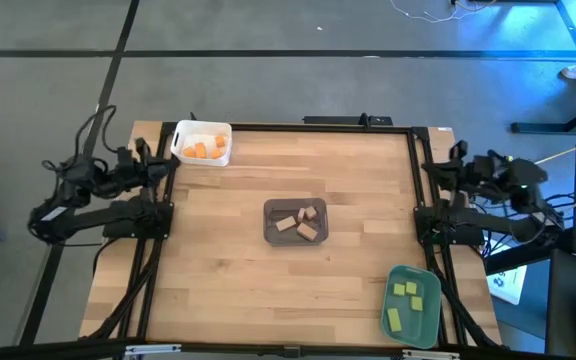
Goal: Sort & place blocks by color
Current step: Return to Home Position
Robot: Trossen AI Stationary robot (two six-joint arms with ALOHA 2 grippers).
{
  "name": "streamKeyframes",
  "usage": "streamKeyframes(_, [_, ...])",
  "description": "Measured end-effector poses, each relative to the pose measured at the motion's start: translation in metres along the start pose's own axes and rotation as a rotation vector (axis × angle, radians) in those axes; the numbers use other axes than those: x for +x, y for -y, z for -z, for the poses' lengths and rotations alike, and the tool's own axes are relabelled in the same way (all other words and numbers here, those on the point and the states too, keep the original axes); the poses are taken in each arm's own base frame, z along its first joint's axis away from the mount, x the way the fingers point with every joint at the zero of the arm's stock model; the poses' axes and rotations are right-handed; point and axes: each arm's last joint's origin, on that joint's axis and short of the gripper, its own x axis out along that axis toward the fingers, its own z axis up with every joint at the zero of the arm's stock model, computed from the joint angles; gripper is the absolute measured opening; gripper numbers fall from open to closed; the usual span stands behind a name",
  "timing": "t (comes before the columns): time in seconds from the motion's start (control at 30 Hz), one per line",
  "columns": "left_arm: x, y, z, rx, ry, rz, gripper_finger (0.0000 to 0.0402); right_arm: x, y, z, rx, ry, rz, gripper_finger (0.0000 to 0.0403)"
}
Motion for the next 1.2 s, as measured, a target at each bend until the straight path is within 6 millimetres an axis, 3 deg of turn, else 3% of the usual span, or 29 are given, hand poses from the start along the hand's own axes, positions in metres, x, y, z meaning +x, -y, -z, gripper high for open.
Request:
streamKeyframes(0.37, [0.032,-0.001,0.045,0.055,0.059,0.029,0.0000,0.043,-0.004,0.055,-0.003,0.046,-0.078,0.0000])
streamKeyframes(0.77, [0.049,-0.005,0.089,0.047,0.077,-0.007,0.0000,0.064,-0.006,0.113,-0.103,0.067,-0.101,0.0000])
streamKeyframes(1.0, [0.053,-0.006,0.109,0.034,0.084,-0.007,0.0000,0.068,-0.006,0.134,-0.079,0.125,-0.126,0.0000])
streamKeyframes(1.2, [0.056,-0.008,0.127,0.010,0.035,-0.007,0.0000,0.069,-0.006,0.137,-0.047,0.092,-0.131,0.0000])
